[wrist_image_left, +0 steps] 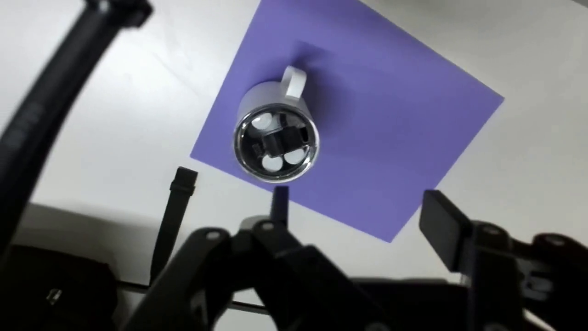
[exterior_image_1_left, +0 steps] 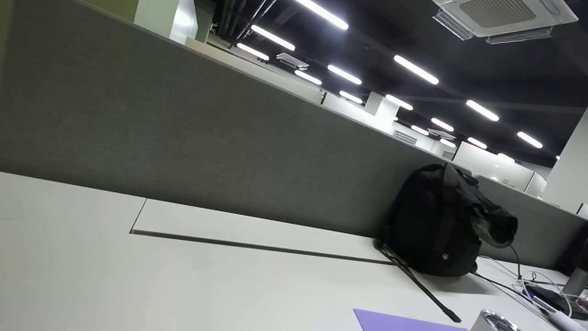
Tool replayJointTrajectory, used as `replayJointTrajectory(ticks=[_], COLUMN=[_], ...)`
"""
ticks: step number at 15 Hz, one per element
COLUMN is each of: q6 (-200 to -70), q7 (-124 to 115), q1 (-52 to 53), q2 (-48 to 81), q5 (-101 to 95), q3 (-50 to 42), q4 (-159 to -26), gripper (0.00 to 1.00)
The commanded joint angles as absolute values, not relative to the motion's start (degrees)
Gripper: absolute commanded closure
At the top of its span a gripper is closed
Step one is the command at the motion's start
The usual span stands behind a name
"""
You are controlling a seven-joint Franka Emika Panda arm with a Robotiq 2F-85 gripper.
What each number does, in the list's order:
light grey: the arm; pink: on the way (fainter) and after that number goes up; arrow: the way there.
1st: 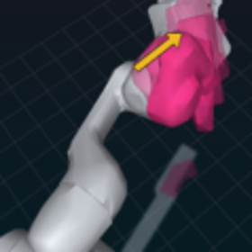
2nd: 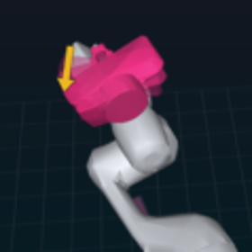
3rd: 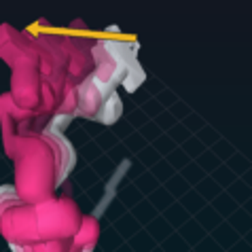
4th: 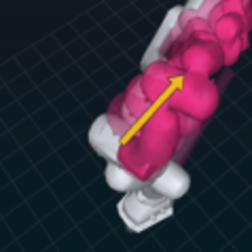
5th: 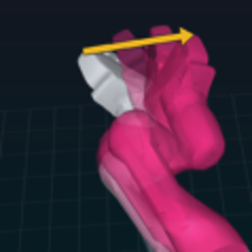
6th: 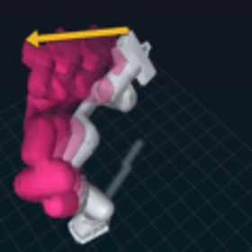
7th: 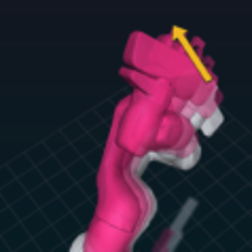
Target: Move the object in the cup
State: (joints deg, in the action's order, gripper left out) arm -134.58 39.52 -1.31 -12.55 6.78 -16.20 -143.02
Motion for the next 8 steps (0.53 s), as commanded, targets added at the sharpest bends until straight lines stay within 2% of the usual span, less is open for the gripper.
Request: replayJointTrajectory(ticks=[1,7,8], q6=[-142.3,-149.1,-150.2], q7=[39.1,34.0,34.0], q1=[-3.5,-6.9,-7.3], q2=[-5.9,1.0,1.6], q5=[2.3,-10.7,-11.3], q3=[-14.0,-11.8,-11.7], q4=[-142.9,-142.4,-142.5], gripper=[0.55,0.96,1.0])
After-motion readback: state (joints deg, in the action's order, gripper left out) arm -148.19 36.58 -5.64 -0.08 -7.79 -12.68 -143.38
